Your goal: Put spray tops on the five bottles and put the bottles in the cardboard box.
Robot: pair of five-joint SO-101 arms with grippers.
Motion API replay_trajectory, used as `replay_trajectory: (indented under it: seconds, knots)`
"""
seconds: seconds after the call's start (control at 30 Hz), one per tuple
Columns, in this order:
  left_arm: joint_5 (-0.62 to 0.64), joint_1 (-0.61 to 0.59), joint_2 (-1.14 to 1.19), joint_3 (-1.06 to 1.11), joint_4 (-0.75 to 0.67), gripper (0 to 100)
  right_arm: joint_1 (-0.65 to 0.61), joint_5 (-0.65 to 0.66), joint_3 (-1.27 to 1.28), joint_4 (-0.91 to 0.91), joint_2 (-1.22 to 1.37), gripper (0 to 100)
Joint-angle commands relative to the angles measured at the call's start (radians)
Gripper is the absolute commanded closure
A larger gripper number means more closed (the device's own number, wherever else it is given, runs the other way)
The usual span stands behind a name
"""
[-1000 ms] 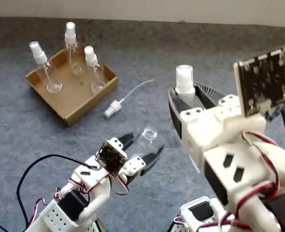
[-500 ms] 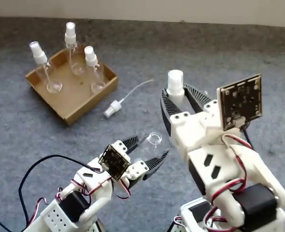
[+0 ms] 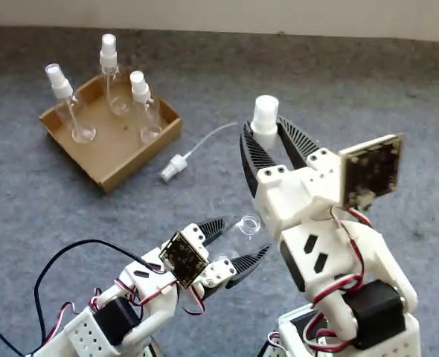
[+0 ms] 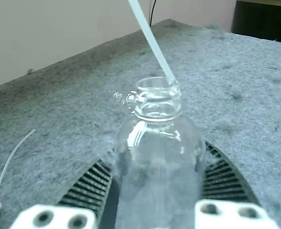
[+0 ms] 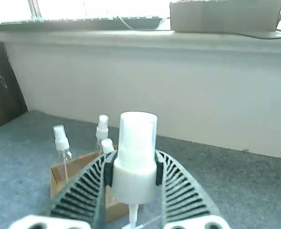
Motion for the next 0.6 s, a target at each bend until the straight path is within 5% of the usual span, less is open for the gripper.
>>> replay_trajectory:
  seconds: [0.0,0.57]
  knots:
    - [-0.011,0.012,0.005,0.021,0.003,94,-0.008,-0.103,-0.119,-0.028,-0.013,99.3]
    - [-0.011,0.012,-0.002,0.021,0.003,94,-0.007,-0.135,-0.025,-0.008,-0.015,99.3]
